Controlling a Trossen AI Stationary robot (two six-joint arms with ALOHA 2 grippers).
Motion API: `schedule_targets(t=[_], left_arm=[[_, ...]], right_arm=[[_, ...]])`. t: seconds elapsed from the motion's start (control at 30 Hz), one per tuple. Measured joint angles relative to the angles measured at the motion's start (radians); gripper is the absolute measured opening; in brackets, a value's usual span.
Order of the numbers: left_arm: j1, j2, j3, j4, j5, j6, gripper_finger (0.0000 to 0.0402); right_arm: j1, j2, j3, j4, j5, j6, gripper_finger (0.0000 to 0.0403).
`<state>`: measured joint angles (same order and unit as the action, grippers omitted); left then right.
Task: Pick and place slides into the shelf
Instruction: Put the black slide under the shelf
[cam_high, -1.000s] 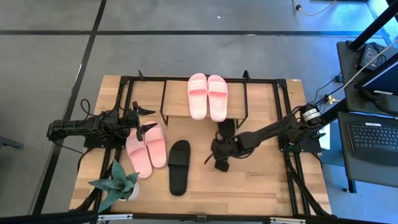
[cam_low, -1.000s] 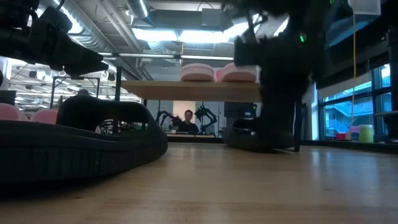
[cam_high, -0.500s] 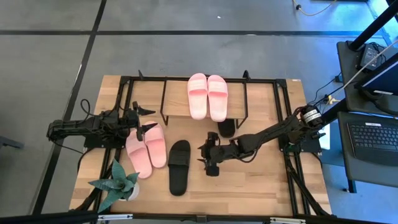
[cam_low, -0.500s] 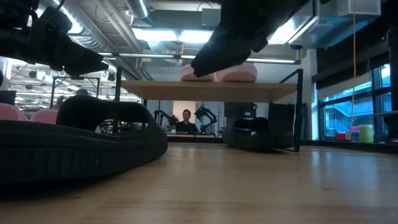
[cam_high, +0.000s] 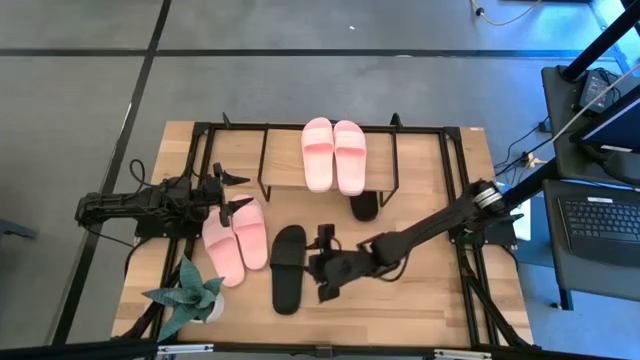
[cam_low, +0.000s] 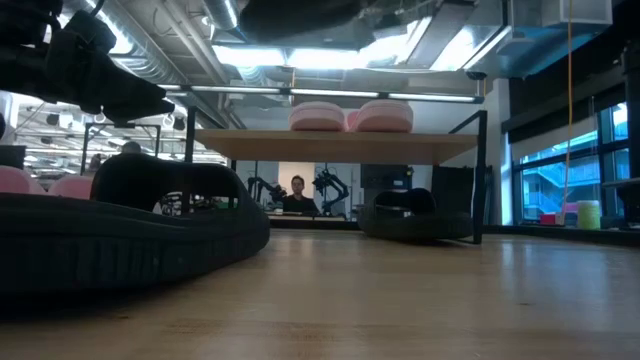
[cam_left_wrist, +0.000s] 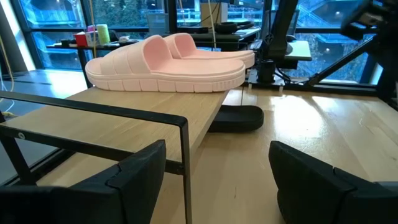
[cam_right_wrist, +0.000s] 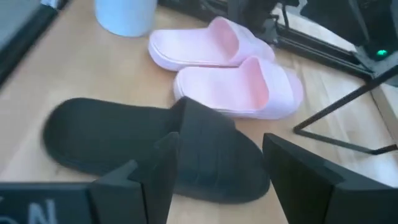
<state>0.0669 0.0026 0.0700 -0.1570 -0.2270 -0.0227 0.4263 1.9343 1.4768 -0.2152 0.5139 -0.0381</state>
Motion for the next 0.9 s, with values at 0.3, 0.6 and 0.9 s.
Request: schedule_targets(t=[0.3,0.6,0.9], left_arm=[[0.000,0.000,0.000,0.000,0.000,0.000,0.0276],[0.000,0.000,0.000,0.000,0.000,-0.002,0.0276],[0.000,0.000,0.000,0.000,0.000,-0.001,0.0276]], right_arm=[[0.010,0.197,0.196,-0.065,0.021,-0.020,0.0232],[0.013,0.363,0.386,-0.204,0.108,-0.026,0.0232],[0.014,0.451,0.427,-0.285,0.203,-0.023,0.0232]])
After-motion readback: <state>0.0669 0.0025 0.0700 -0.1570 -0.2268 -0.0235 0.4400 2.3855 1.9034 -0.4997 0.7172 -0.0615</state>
